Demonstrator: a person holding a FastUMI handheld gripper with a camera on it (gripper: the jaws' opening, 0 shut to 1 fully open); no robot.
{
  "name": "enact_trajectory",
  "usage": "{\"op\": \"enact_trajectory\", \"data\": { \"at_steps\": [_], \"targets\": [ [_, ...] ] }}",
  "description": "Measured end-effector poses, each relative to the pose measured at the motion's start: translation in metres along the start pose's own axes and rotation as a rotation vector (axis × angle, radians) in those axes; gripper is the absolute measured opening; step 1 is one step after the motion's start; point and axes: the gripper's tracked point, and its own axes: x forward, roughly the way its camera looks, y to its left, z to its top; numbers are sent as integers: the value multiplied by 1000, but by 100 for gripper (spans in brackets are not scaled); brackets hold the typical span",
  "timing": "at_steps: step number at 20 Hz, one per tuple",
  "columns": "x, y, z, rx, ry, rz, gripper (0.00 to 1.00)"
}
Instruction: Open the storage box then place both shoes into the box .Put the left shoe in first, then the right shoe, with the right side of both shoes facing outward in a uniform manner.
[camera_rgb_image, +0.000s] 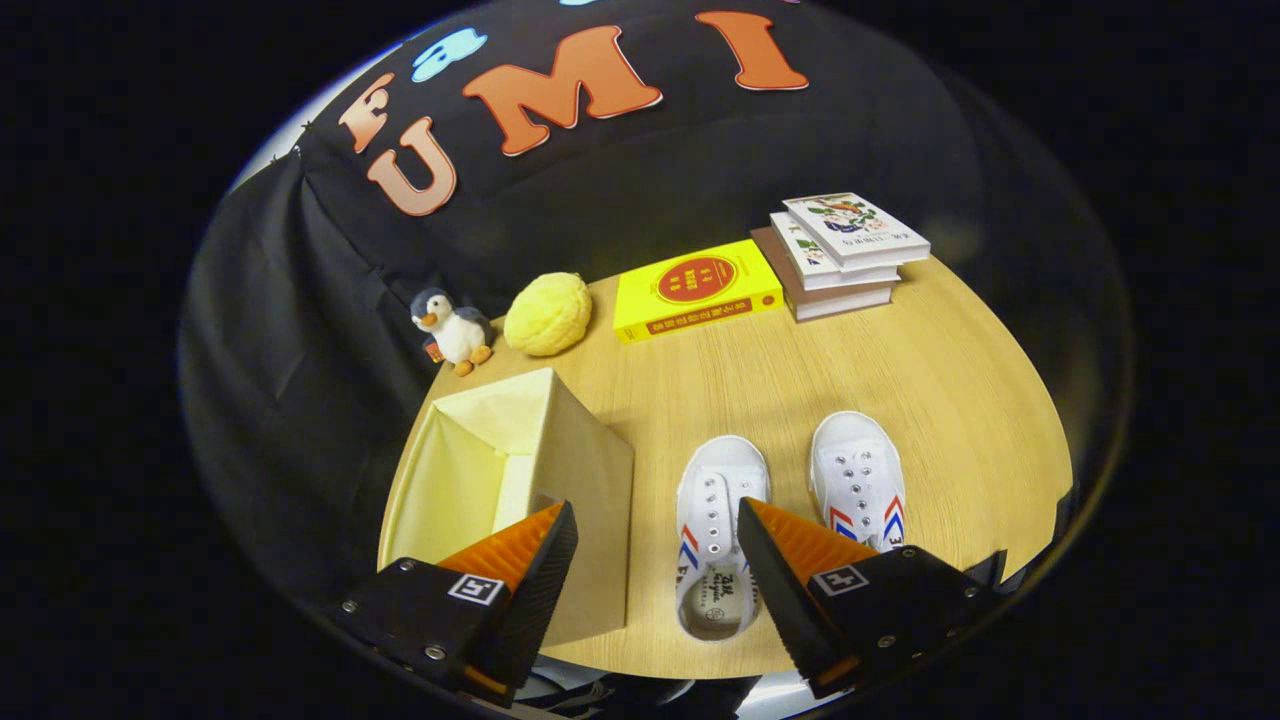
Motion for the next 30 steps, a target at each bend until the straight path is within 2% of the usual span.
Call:
{"op": "enact_trajectory", "data": {
  "at_steps": [1,3,8,10,12,18,20,22,28,30],
  "targets": [
    [4,-7,-9,-4,28,-11,95],
    [9,-21,-25,-19,82,-41,86],
    [26,-51,-54,-55,205,-114,53],
    [35,-55,-63,-64,248,-124,44],
    [44,-58,-69,-84,290,-131,40],
    [65,-64,-86,-120,384,-141,39],
    [70,-64,-87,-120,396,-144,30],
    [76,-65,-88,-121,410,-146,26],
    [88,-66,-93,-137,420,-120,25],
    [89,-66,-96,-95,413,-104,25]
  ]
}}
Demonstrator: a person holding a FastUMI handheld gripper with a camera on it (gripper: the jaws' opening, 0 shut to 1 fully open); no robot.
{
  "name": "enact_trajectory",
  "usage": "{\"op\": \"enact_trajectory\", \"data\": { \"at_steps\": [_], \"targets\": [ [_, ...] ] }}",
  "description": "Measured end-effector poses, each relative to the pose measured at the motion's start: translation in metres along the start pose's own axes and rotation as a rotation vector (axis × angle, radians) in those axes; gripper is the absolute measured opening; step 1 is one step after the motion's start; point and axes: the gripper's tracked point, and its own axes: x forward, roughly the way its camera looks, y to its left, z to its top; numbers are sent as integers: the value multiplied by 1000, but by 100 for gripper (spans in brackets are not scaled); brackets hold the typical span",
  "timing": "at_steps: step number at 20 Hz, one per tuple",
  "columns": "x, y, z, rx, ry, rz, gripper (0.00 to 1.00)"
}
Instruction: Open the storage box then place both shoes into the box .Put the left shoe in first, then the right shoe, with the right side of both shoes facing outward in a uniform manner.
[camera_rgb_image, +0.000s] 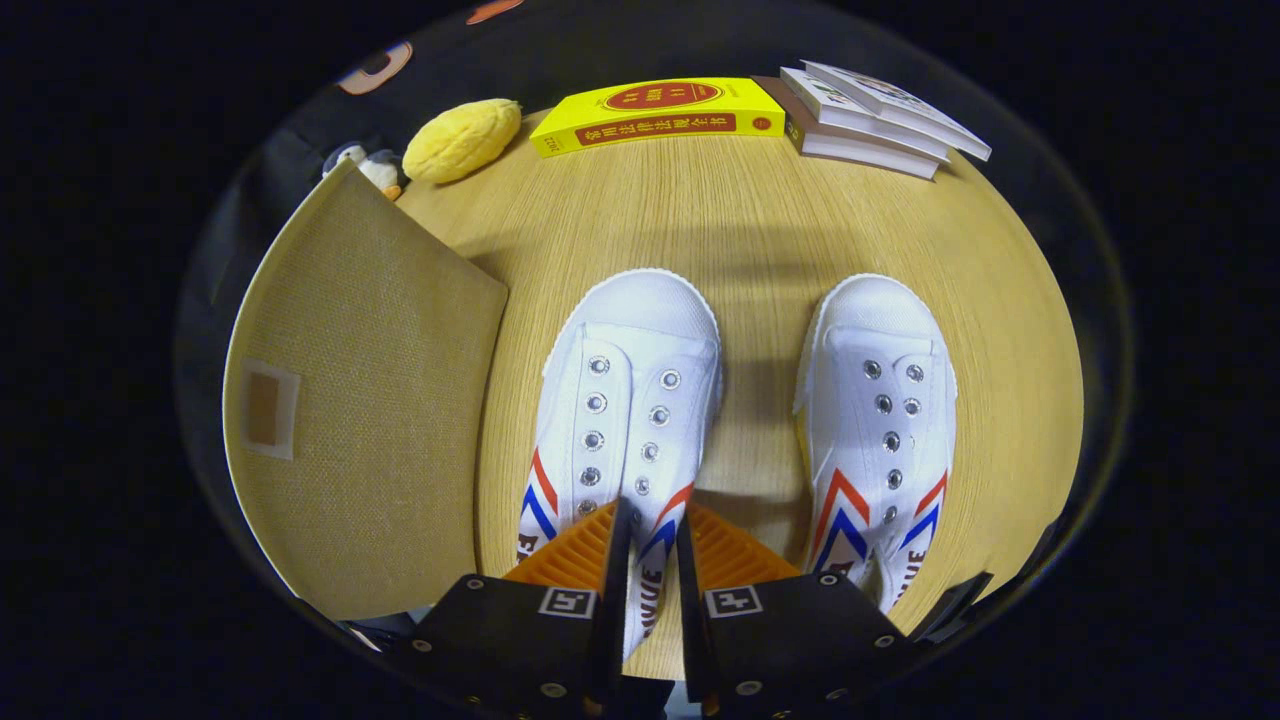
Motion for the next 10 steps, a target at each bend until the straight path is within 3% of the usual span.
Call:
{"op": "enact_trajectory", "data": {
  "at_steps": [3,5,6,10],
  "targets": [
    [2,2,-1,69,-26,59,24],
    [-1,1,0,99,-73,98,16],
    [1,1,0,147,-82,118,5],
    [-4,6,2,258,-134,217,0]
  ]
}}
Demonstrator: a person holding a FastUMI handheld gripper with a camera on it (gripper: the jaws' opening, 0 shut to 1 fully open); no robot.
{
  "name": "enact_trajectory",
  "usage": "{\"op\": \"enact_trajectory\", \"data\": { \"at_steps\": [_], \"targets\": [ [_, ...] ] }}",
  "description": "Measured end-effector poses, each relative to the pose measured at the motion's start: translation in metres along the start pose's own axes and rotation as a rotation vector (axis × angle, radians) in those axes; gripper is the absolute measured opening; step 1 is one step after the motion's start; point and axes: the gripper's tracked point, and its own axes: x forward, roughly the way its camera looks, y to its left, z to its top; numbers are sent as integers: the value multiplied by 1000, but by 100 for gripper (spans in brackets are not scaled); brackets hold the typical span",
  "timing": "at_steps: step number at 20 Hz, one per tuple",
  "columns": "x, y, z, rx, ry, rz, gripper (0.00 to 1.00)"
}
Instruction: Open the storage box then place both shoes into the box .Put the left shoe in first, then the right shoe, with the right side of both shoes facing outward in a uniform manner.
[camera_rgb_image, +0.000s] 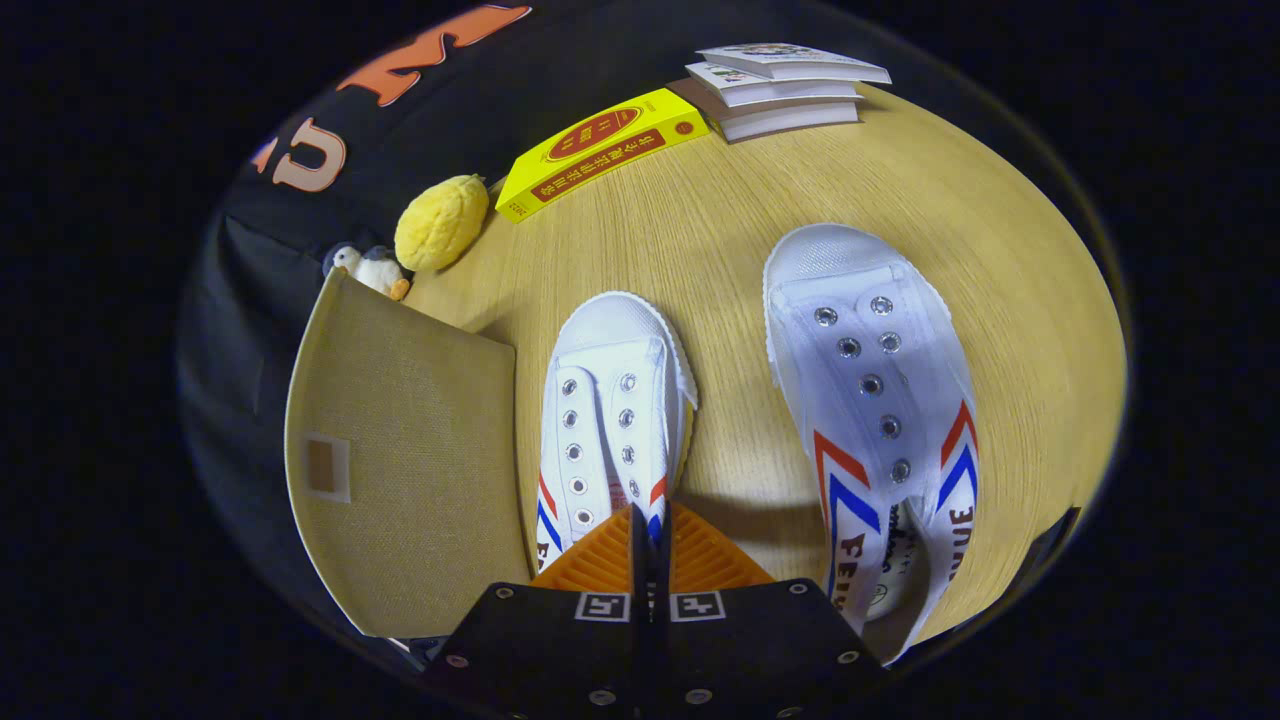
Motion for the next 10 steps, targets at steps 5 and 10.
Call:
{"op": "enact_trajectory", "data": {
  "at_steps": [5,10],
  "targets": [
    [-8,22,14,115,-52,99,0],
    [-38,46,34,101,-107,141,0]
  ]
}}
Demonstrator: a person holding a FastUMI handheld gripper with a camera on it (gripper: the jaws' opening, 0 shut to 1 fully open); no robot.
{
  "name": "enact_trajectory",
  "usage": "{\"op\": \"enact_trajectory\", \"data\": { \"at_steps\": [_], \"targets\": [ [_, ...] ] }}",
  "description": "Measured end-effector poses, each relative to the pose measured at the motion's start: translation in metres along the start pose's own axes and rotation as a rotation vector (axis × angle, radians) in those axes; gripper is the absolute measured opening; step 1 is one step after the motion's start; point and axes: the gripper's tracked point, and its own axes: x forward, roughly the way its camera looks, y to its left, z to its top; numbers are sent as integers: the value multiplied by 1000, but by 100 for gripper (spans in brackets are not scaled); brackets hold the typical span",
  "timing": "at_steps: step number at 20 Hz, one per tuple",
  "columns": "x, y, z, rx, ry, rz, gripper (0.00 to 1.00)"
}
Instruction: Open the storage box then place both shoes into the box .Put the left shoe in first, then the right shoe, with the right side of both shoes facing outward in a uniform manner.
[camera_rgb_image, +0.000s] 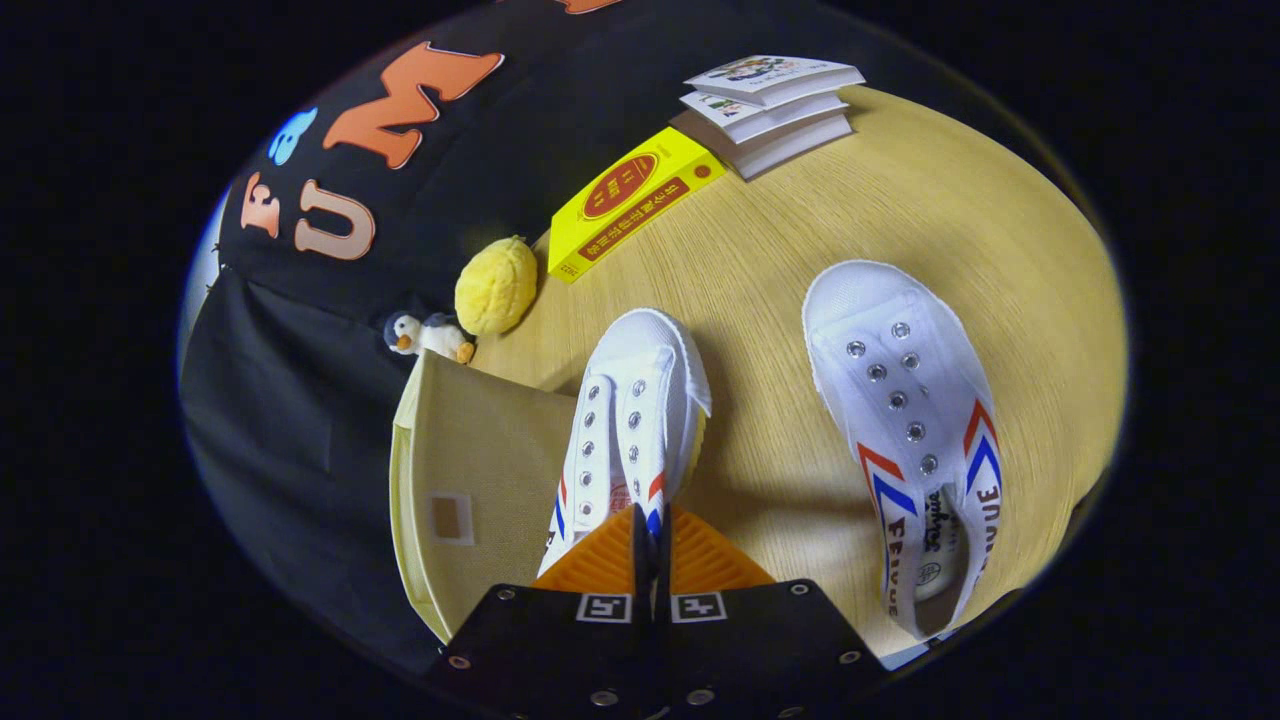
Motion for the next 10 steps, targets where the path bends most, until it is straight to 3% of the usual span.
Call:
{"op": "enact_trajectory", "data": {
  "at_steps": [10],
  "targets": [
    [-81,91,51,-67,-146,97,0]
  ]
}}
